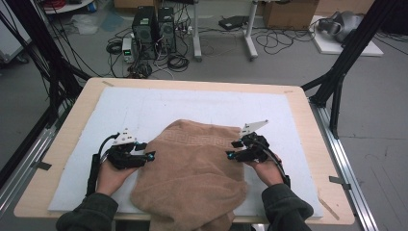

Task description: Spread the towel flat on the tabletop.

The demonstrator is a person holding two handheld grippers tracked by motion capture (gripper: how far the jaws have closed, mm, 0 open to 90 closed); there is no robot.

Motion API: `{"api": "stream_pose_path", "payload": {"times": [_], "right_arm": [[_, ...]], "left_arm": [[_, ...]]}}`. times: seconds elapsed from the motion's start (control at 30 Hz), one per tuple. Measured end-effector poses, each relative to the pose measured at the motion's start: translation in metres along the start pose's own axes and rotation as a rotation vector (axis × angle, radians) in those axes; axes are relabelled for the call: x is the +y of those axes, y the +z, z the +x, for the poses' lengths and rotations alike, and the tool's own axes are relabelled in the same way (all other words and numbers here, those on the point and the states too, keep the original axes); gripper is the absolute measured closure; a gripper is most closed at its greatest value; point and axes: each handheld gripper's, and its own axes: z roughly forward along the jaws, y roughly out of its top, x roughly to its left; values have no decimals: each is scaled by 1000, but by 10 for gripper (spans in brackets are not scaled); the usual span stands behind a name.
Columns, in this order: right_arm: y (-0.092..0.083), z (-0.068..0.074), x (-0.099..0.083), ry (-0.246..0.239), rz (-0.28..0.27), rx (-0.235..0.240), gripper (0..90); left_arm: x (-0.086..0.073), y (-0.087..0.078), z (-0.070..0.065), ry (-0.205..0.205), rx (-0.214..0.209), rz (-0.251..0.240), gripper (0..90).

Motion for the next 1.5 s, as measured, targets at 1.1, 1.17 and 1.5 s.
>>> {"api": "stream_pose_path", "payload": {"times": [1.1, 1.17, 1.5], "right_arm": [[-30, -50, 65, 56, -104, -106, 488], [-24, -42, 52, 35, -86, -88, 488], [-24, 9, 14, -21, -83, 46, 455]], "left_arm": [[64, 6, 51, -134, 111, -56, 466], [44, 6, 47, -116, 82, -2, 462], [12, -14, 18, -53, -18, -4, 440]]}}
